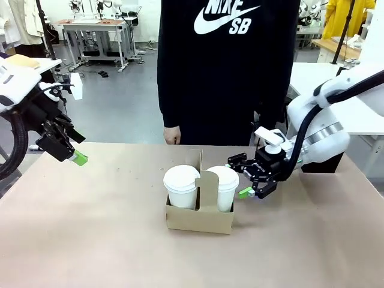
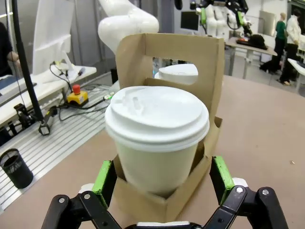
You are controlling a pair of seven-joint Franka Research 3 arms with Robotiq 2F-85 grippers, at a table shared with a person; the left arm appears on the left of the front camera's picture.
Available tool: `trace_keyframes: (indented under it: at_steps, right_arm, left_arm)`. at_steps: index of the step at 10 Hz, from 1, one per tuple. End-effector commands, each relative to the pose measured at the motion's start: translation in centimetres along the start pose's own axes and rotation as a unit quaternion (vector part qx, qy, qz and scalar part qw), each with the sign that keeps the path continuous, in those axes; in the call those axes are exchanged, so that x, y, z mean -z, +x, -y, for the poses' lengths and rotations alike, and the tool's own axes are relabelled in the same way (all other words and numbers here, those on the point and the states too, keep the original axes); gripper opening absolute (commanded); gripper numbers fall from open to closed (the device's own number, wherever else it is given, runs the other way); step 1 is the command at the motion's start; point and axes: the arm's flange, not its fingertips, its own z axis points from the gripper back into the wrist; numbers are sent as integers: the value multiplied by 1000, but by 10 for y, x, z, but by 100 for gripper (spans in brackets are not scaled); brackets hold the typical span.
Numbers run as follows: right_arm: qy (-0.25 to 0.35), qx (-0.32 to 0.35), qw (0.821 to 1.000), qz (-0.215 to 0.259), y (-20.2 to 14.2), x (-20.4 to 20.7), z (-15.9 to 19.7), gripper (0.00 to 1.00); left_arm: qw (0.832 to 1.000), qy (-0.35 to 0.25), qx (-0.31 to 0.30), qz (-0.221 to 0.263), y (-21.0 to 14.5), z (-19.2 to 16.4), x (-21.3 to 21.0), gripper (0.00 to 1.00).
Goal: Pour a drink into a cup and package it in a carrier.
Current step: Insert the held 600 ml Paper Cup into the Cup Carrier.
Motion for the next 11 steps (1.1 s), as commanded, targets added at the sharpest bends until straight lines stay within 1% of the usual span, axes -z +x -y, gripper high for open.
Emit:
trace_keyframes:
  at_steps: [1,2,3,4,5,6,7,8,9,10,11]
  right_arm:
    - [-40,21,998,-51,17,-25,-19,100]
    - [-101,57,990,-79,30,-49,-36,100]
    - [-201,141,963,-106,43,-77,-60,100]
    - [-298,207,925,-115,54,-104,-90,100]
    - [-361,250,888,-136,59,-117,-115,100]
    - [-446,306,822,-180,59,-133,-139,100]
    - [-488,318,787,-201,59,-142,-157,100]
    - [-517,320,766,-206,59,-152,-173,100]
    - [-528,321,759,-207,57,-154,-182,100]
    - [-530,320,758,-204,55,-154,-188,100]
    - [-528,318,763,-196,53,-153,-193,100]
  left_arm:
    - [1000,-5,-4,7,1,1,-1,100]
    - [1000,-5,-4,7,1,1,-1,100]
    - [1000,-5,-4,7,1,1,-1,100]
    - [1000,-5,-4,7,1,1,-1,100]
    - [1000,-5,-4,7,1,1,-1,100]
    - [1000,-5,-4,7,1,1,-1,100]
    - [1000,-5,-4,7,1,1,-1,100]
    - [1000,-5,-4,7,1,1,-1,100]
    - [1000,-5,-4,7,1,1,-1,100]
    - [1000,-5,-4,7,1,1,-1,100]
    - [1000,-5,-4,7,1,1,-1,100]
